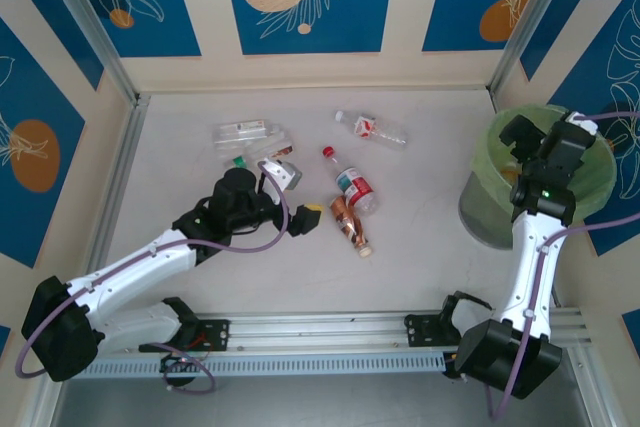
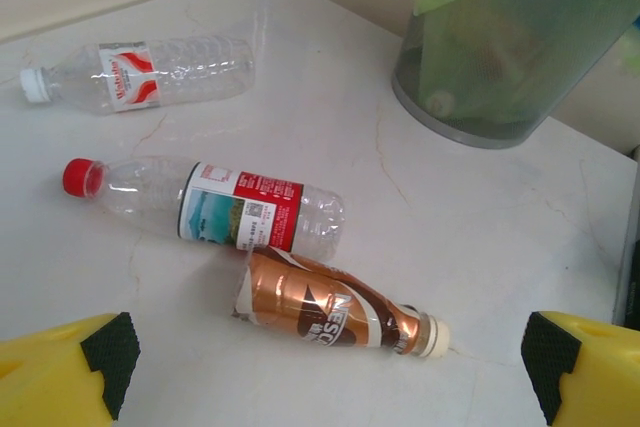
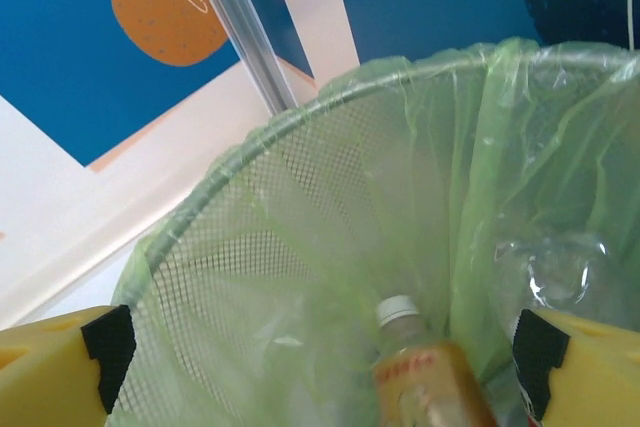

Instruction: Put the plastic bottles in the bin

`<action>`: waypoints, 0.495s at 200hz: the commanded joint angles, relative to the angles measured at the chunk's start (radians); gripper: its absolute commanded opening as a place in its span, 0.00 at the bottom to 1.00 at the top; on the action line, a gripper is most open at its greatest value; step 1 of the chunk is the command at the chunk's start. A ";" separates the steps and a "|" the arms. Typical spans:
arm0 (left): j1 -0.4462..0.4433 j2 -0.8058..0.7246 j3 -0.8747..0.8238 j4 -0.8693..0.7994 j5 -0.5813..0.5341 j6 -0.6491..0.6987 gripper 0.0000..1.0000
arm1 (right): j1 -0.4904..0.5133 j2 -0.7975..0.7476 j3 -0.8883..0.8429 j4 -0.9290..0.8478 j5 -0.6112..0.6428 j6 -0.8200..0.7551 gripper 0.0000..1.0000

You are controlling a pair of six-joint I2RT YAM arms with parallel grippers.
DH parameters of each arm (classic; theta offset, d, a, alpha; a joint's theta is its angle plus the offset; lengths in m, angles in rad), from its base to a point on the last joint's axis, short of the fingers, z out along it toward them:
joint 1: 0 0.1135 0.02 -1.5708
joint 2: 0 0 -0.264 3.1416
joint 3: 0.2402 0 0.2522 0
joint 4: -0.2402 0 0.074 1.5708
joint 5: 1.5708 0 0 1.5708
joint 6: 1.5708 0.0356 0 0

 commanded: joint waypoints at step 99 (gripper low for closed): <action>-0.009 -0.007 0.083 -0.133 -0.300 -0.014 1.00 | 0.103 -0.067 0.092 -0.120 -0.050 0.017 1.00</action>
